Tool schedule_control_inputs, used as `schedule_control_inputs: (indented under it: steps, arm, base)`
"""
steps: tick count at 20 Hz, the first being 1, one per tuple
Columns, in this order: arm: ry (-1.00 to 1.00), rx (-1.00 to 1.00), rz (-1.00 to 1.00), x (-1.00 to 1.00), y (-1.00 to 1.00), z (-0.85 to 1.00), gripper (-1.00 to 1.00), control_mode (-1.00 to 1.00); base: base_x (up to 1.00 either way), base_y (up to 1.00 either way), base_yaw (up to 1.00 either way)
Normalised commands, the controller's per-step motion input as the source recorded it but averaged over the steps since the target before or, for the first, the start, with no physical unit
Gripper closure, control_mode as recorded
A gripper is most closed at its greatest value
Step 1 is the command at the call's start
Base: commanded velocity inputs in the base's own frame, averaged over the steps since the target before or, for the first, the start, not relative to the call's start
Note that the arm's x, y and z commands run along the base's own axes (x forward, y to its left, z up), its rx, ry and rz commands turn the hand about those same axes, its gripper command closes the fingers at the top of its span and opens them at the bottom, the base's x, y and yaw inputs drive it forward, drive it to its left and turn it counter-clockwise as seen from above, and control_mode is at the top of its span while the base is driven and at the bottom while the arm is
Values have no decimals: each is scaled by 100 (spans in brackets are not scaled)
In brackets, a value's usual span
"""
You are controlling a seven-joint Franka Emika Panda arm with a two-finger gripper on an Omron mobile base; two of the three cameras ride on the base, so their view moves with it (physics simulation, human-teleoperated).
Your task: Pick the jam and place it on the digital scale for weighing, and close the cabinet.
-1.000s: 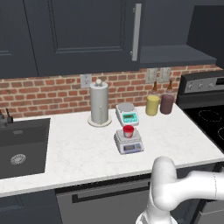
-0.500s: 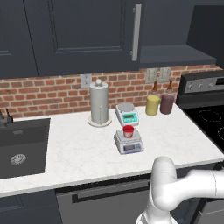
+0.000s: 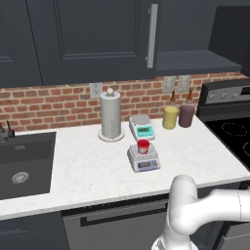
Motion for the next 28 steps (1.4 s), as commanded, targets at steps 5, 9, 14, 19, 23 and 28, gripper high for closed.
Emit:
schedule_control_inputs:
  steps: [5, 9, 14, 19, 23, 28]
  arm:
    - [0, 0, -6, 69, 100, -10, -100, -100]
    - [0, 0, -14, 68, 100, -5, -100, -100]
    - [0, 1, -26, 58, 100, -1, -100, -100]
    - [0, 1, -29, 57, 100, 1, -100, -100]
    - [2, -9, -28, 58, 100, 17, -100, -100]
    - [8, -15, -37, 47, 84, 27, -100, -100]
  base:
    - [0, 0, 0]
    - [0, 0, 0]
    - [0, 0, 0]
    - [0, 0, 0]
    - [0, 0, 0]
    - [0, 0, 0]
